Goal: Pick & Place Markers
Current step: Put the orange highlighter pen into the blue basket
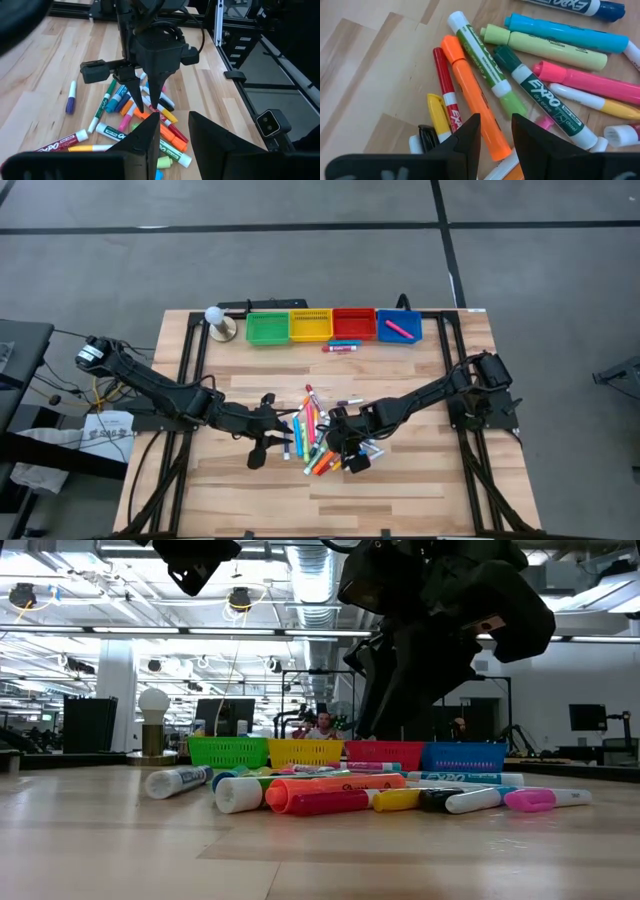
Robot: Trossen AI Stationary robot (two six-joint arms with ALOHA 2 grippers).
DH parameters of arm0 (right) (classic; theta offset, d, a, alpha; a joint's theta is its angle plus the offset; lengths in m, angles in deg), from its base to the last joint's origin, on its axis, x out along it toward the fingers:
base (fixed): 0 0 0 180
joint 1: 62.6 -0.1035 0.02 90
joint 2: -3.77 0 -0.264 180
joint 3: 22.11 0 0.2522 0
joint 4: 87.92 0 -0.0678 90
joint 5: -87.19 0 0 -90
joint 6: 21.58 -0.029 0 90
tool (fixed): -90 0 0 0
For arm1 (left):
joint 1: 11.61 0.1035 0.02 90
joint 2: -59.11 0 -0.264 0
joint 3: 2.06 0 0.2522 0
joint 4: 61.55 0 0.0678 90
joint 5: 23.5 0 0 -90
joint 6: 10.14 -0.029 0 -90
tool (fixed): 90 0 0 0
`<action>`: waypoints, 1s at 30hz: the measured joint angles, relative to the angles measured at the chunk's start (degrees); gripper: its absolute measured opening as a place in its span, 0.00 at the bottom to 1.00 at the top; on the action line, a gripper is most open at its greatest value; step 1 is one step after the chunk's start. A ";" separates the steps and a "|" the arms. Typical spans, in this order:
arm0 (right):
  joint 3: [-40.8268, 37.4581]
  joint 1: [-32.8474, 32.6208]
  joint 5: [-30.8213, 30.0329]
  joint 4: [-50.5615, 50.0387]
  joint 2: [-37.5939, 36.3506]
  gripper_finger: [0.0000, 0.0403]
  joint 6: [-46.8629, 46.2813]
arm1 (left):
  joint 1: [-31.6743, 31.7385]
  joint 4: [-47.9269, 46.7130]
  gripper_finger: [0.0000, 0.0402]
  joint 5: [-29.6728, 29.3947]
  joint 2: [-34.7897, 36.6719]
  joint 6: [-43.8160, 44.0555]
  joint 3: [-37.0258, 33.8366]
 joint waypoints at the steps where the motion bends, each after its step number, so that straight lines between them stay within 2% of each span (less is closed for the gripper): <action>1: 0.00 0.00 0.00 0.00 0.00 0.25 0.00 | 0.00 0.13 0.25 0.02 0.00 0.00 0.00; 18: 0.54 -0.09 -0.08 3.04 6.29 0.25 0.00 | 0.00 2.64 0.25 0.02 0.00 0.00 0.00; 30: 0.63 -0.07 0.75 2.49 8.05 0.25 -0.02 | 0.01 3.80 0.25 0.02 0.11 0.00 -0.07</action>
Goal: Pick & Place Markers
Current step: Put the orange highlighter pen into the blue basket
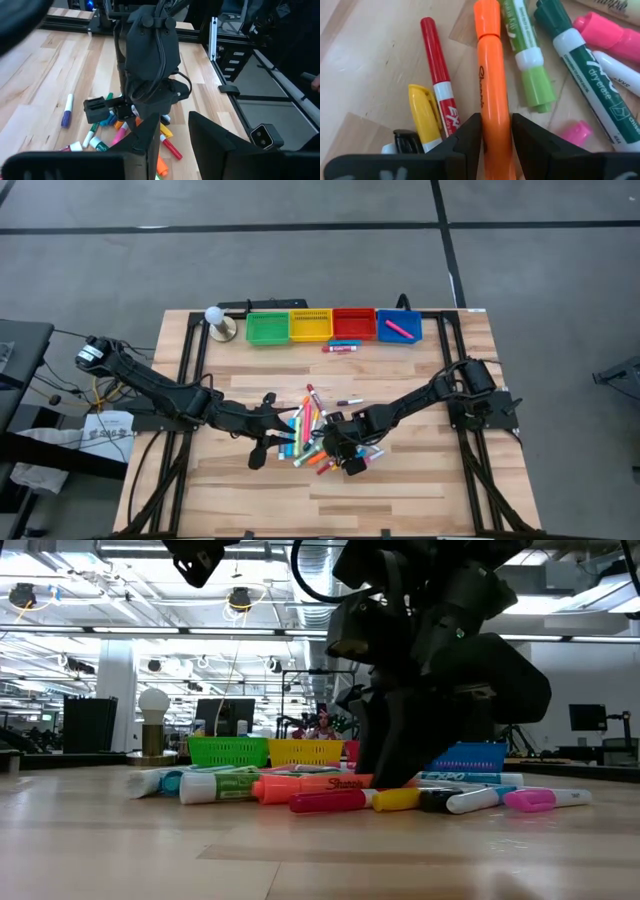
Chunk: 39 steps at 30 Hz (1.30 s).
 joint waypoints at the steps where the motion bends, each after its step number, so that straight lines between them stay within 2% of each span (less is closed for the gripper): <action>1: 0.00 0.00 0.04 0.08 0.03 0.25 0.00 | -0.01 0.00 0.25 0.01 0.00 0.00 0.00; 15: 1.74 0.05 0.08 -1.94 0.05 0.25 -0.04 | 0.01 0.07 0.25 0.00 0.04 -0.02 0.00; 26: 8.78 -0.05 0.15 -12.57 0.13 0.25 -0.02 | -0.01 0.09 0.25 0.00 0.04 -0.02 0.00; 39: 8.96 -0.07 0.30 -13.94 0.26 0.25 -0.02 | 0.01 0.09 0.25 0.01 0.04 -0.02 0.00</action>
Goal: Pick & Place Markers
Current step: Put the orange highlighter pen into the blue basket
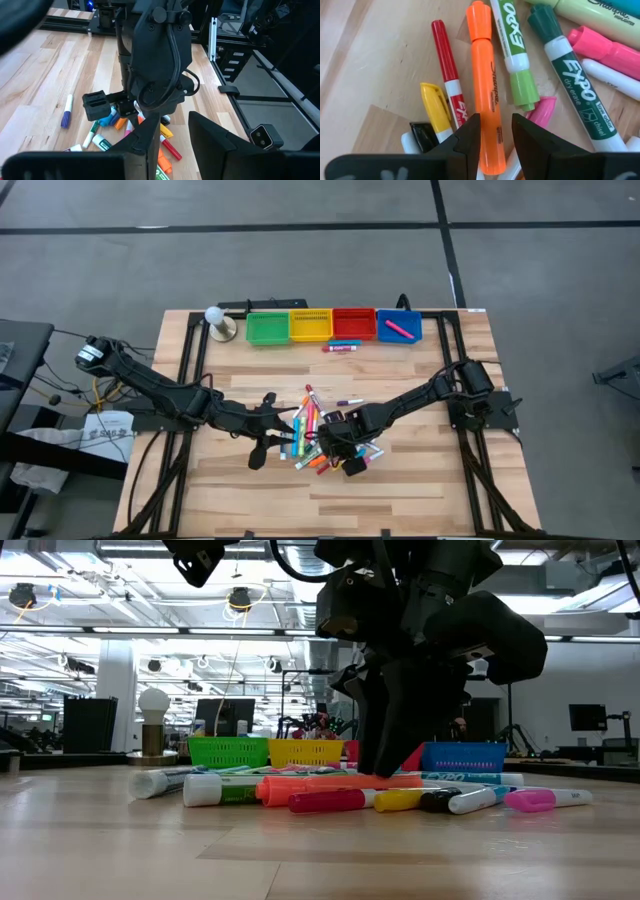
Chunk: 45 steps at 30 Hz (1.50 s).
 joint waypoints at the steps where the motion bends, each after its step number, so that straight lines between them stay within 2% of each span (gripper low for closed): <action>1: 0.00 0.00 0.00 0.00 0.02 0.25 0.00 | 0.00 0.02 0.25 -0.01 0.00 0.00 0.00; 19: -1.69 0.11 1.39 1.68 1.14 0.25 0.02 | 0.00 0.02 0.25 -0.01 0.00 0.00 0.00; 29: -1.99 0.11 0.48 1.88 1.07 0.12 -0.36 | -0.01 0.04 0.25 -0.01 0.00 0.00 -0.02; 36: -1.99 0.11 0.39 0.65 0.96 0.18 -4.08 | 0.00 0.04 0.25 -0.01 0.00 0.00 -0.02; 45: -0.78 0.07 0.48 -2.85 0.90 0.15 -6.56 | 0.11 0.52 0.25 -0.01 0.00 0.00 -0.02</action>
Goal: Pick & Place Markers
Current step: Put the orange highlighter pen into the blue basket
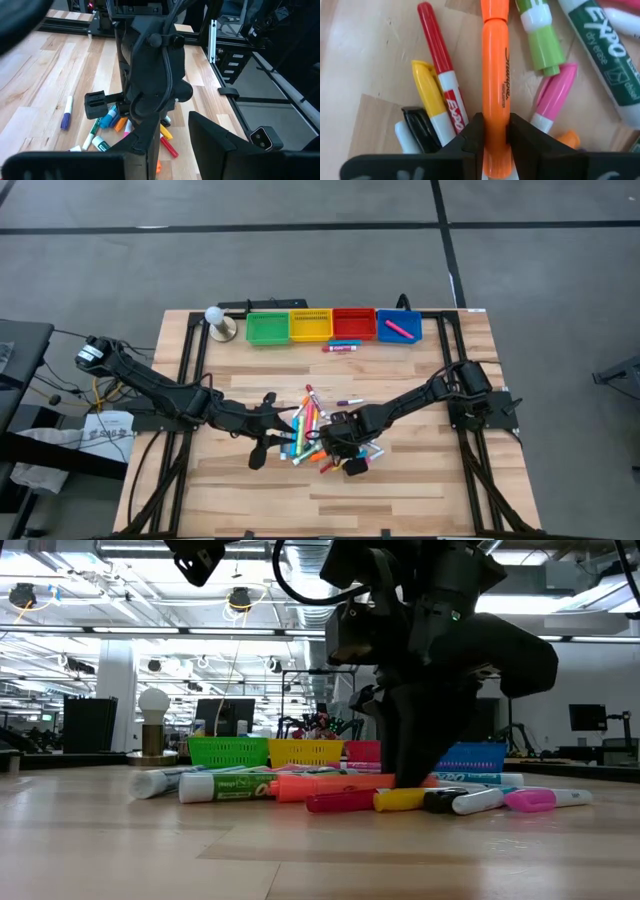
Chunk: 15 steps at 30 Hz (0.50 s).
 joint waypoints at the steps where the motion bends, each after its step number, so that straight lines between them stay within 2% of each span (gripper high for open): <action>1: 0.53 -0.03 -0.01 -0.58 0.00 0.15 -0.01 | 0.04 0.01 0.25 0.00 0.00 0.00 0.00; 15: 8.74 0.05 -0.02 -8.35 0.04 0.16 -1.08 | 0.04 0.81 0.25 -0.02 0.00 0.00 0.00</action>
